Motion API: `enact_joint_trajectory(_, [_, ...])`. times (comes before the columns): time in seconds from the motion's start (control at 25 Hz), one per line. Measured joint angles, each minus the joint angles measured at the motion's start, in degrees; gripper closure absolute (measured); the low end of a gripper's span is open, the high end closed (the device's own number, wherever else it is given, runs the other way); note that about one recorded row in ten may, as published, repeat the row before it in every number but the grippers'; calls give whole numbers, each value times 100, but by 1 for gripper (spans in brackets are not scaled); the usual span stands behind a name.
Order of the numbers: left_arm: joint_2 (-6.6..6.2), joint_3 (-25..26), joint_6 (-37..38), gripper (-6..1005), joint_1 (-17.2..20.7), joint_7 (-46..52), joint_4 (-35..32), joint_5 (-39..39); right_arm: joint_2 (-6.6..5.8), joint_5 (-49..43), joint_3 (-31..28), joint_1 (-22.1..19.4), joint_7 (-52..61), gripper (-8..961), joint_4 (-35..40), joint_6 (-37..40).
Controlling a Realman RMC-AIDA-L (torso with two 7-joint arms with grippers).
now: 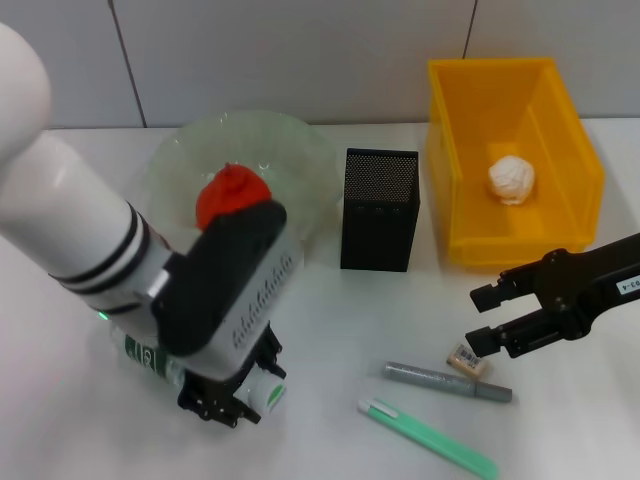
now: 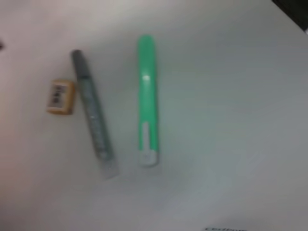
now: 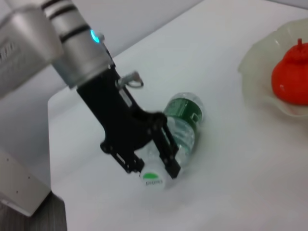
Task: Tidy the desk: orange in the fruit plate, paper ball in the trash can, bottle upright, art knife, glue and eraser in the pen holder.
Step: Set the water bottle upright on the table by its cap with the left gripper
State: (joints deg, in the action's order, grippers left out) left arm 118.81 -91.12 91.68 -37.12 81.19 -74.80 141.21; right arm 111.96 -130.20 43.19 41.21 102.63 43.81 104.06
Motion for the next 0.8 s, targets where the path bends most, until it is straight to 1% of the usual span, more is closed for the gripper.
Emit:
enact_joint_trajectory(0.04, [-6,217,121,552,-35,129,-39,-57,-6,-8,32,12,-7,172,-17,0])
enact_joint_trajectory(0.08, [-6,267,151,553,-46,163,-43,-66,-9,-11,67,22,-9,172,-28,-8])
enact_joint_trajectory(0.16, [-8,600,285,554,-102,316,-53,-131,-8,-14,130,37,-8,172,-37,-31])
enact_joint_trajectory(0.44, [-18,1883,752,556,-232,805,-73,-470,-8,-21,362,53,-129,172,-2,-20])
enact_joint_trajectory(0.68, [-35,2763,890,556,-243,1200,-68,-634,-13,-23,317,2,-526,172,82,1])
enact_joint_trajectory(0.72, [-35,2763,890,555,-243,1200,-68,-634,-13,-22,311,-6,-595,172,84,-5])
enact_joint_trajectory(0.76, [-42,3093,938,555,-249,1332,-68,-739,-13,-15,307,-11,-667,172,85,-10])
enact_joint_trajectory(0.8, [-44,3222,956,555,-249,1378,-66,-795,-13,-7,308,-15,-719,172,88,-13])
